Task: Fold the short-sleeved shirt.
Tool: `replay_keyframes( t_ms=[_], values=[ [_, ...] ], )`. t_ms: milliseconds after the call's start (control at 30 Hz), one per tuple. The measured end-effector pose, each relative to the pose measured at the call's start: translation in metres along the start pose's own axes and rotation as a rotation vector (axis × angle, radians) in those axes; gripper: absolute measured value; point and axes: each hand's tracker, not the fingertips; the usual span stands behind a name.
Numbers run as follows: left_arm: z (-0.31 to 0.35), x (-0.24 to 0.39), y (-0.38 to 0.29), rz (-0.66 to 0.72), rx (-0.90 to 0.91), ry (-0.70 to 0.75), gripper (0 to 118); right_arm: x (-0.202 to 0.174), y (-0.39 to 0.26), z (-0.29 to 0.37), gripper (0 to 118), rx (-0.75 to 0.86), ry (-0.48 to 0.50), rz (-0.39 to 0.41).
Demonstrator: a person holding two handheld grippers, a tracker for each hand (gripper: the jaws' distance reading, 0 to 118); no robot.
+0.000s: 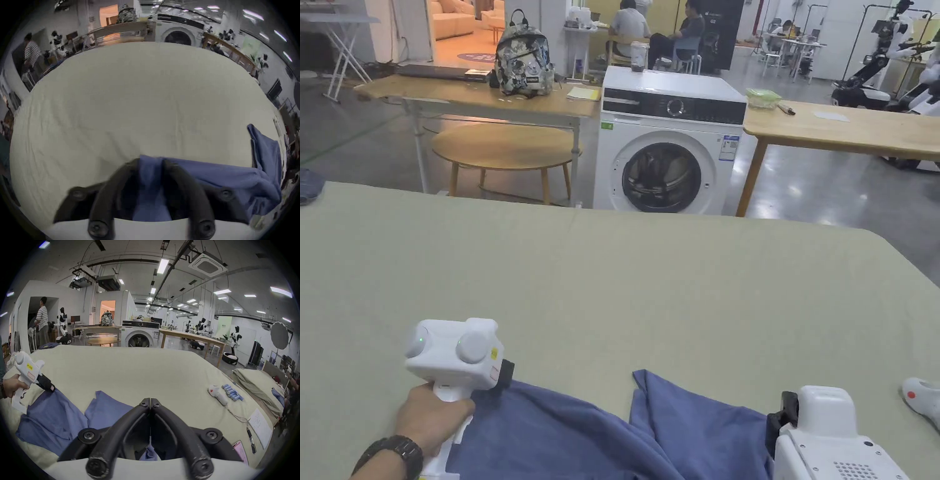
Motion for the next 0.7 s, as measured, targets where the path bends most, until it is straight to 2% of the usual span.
replay_keyframes(
  t_ms=[133, 267, 400, 433, 467, 533, 567, 700],
  values=[
    [0.003, 0.002, -0.002, -0.034, 0.010, 0.004, 0, 0.014, 0.000, -0.005, 0, -0.035, -0.010, -0.036],
    [0.028, -0.001, -0.010, -0.057, 0.062, -0.039, 0, 0.037, 0.009, -0.019, 0, -0.105, 0.029, -0.091],
    [0.064, -0.007, -0.023, -0.047, 0.165, -0.055, 0, 0.048, 0.019, -0.043, 0, -0.186, 0.061, -0.074],
    [0.075, -0.009, -0.028, -0.049, 0.185, -0.058, 0, 0.051, 0.020, -0.054, 12, -0.204, 0.071, -0.062],
    [0.086, -0.011, -0.034, -0.034, 0.219, -0.049, 0, 0.052, 0.021, -0.063, 29, -0.244, 0.099, -0.048],
    [0.098, -0.015, -0.044, -0.039, 0.233, -0.058, 0, 0.049, 0.023, -0.079, 72, -0.310, 0.123, -0.032],
    [0.105, -0.017, -0.050, -0.027, 0.251, -0.053, 0, 0.047, 0.021, -0.089, 75, -0.337, 0.152, -0.029],
    [0.118, -0.025, -0.072, -0.012, 0.272, -0.060, 0, 0.035, 0.011, -0.121, 75, -0.462, 0.197, 0.020]
  ],
)
